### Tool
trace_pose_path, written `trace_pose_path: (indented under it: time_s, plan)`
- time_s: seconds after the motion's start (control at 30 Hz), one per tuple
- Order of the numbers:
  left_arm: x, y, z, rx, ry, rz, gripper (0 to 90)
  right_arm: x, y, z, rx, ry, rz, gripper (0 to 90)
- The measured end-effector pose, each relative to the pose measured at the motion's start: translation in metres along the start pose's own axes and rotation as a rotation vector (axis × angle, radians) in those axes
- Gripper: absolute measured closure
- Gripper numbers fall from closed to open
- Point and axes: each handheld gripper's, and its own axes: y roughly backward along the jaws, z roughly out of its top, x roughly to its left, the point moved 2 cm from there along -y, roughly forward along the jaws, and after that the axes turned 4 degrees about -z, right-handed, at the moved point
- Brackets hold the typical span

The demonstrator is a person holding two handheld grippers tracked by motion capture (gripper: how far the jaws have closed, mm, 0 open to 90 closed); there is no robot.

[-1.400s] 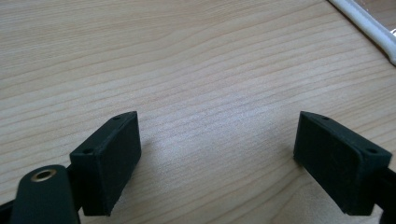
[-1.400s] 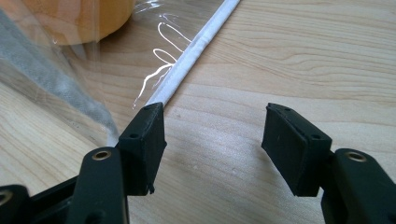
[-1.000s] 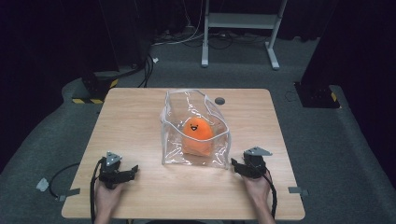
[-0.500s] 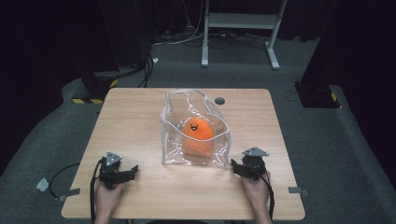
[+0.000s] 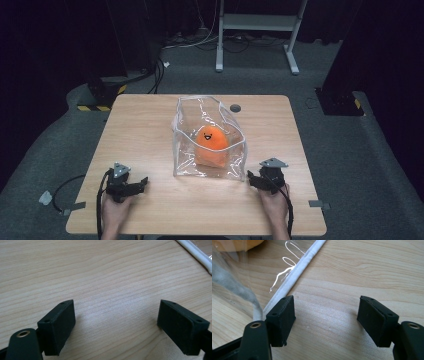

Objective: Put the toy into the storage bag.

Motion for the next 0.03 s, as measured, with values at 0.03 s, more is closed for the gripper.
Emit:
trace_pose_path:
  time_s: [0.03]
  plan:
    - [0.0001, 0.0, 0.0, 0.0, 0.0, 0.0, 15.0, 0.0001, 0.0, 0.0, 0.0, 0.0, -0.001, 29.9]
